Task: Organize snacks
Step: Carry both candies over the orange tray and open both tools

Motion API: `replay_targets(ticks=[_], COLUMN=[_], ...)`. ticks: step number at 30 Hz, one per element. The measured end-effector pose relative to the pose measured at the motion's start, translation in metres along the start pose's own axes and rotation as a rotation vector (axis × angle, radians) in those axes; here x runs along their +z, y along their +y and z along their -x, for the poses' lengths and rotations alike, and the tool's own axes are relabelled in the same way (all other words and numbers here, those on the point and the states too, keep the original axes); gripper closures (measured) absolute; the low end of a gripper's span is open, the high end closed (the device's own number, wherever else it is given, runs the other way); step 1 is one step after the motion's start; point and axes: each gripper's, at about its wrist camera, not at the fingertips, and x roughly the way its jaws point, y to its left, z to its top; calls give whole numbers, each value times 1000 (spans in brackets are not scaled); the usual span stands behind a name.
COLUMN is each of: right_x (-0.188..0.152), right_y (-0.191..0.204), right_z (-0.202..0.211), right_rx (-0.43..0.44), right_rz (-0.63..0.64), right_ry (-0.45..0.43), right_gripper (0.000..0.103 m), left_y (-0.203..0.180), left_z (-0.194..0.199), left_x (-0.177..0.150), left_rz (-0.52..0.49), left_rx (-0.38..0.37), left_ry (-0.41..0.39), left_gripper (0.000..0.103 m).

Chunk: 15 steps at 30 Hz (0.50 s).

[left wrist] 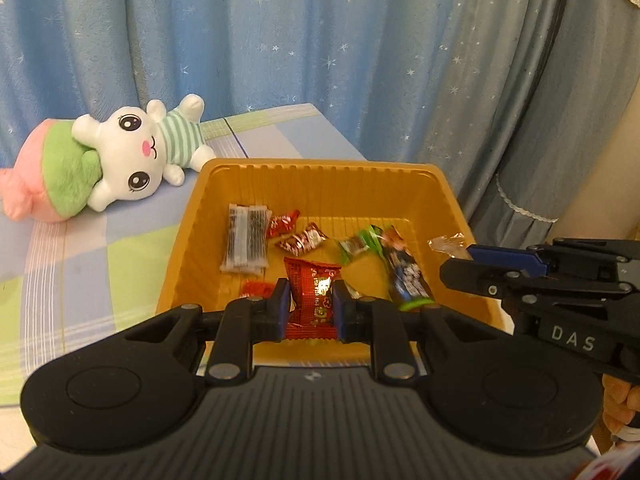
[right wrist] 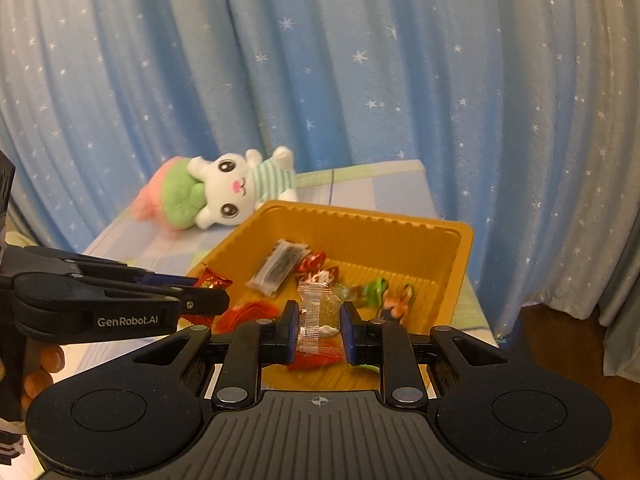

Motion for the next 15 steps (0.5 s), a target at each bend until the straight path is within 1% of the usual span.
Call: replay_targets(ticks=[7,15], right_x=[9,9], right_y=[-13,-22], right_z=[-23,-28], right_rx=[-20,-36], right_rz=[-20,-44], right_ry=[17,20], right_gripper=[80,80], left_y=[2,5], left_z=[-32,-61], left_x=[19,30], left_rz=[-16,-27], left_rx=[9,7], left_ry=[30,59], left_gripper=[83,83])
